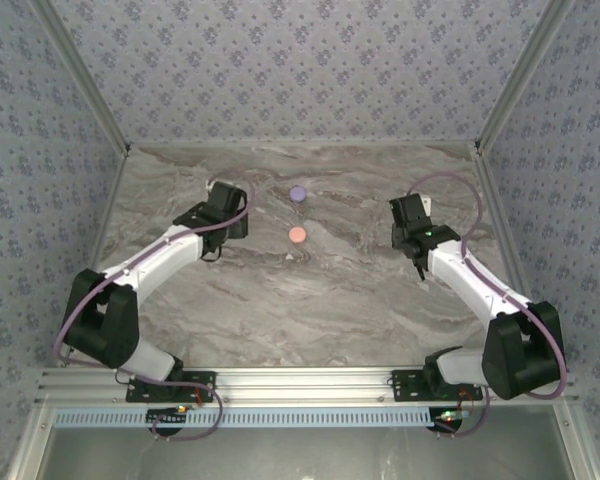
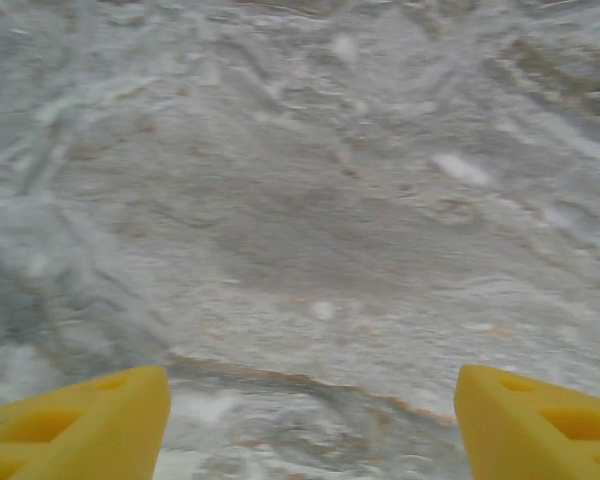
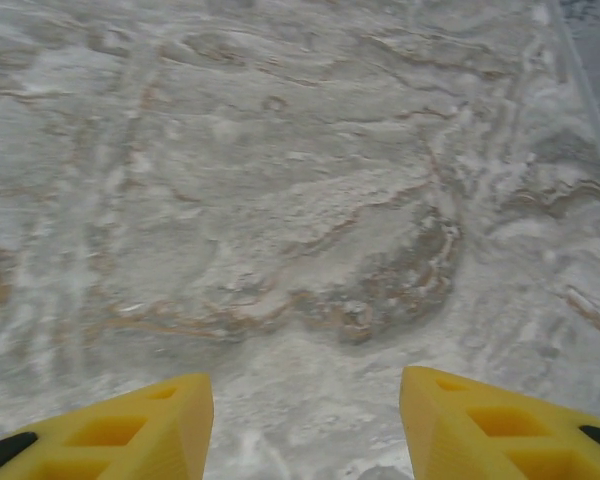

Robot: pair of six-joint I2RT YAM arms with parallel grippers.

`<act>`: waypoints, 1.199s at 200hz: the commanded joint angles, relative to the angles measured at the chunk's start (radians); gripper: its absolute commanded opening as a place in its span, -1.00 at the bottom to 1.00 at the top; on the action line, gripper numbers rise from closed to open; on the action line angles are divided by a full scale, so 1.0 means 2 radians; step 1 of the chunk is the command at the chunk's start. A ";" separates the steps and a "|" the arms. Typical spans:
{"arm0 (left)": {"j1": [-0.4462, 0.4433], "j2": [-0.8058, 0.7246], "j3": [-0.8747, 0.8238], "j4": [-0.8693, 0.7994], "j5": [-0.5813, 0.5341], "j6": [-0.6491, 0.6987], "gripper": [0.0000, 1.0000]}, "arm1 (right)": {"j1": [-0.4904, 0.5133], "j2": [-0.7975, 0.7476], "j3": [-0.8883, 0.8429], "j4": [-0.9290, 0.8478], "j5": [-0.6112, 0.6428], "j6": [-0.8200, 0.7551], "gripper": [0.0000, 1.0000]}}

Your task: Insert the wireless bluetooth earbuds into the charging case

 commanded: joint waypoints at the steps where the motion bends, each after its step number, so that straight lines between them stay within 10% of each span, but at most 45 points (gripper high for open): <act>1: 0.023 -0.028 -0.021 0.004 -0.049 0.037 0.60 | -0.023 -0.013 -0.023 0.043 0.026 -0.021 0.11; 71: 0.112 -0.084 -0.124 0.114 -0.057 0.085 0.85 | -0.135 -0.022 -0.094 0.163 -0.123 -0.030 0.27; 240: 0.204 -0.042 -0.333 0.571 0.207 0.200 0.99 | -0.215 0.019 -0.248 0.546 -0.324 -0.139 0.43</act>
